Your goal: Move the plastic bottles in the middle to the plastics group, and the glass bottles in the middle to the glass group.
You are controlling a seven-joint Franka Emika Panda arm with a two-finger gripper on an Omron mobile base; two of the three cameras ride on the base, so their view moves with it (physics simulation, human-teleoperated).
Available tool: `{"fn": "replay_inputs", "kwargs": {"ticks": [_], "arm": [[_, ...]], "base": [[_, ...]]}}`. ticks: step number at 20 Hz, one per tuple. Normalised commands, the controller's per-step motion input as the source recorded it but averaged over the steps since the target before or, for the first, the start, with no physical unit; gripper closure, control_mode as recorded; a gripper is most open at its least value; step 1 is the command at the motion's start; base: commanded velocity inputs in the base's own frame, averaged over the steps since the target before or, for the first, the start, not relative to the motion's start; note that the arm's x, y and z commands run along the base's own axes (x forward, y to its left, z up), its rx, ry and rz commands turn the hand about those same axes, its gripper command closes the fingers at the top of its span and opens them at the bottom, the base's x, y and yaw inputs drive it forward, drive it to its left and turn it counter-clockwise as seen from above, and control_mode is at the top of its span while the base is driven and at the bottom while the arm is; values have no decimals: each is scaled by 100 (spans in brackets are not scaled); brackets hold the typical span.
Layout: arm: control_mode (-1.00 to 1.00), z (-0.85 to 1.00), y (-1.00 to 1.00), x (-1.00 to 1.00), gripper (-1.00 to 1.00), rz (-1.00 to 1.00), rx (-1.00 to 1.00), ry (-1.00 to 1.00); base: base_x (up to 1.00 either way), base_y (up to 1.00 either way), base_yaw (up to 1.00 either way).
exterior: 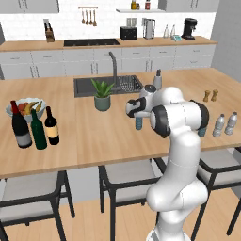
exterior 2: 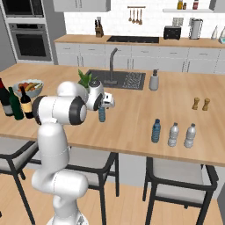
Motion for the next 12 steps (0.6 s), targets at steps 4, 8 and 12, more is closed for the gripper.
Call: {"fn": "replay_inputs", "kwargs": {"ticks": [4,8,12], "arm": [[-100,0,0,0,100,0,0,0],[-100,0,-1,-5,100,0,0,-1],[-100,3,-37,-41,100,-7,0,-9]], "base": [[0,0,0],[0,0,0],[0,0,0]]}}
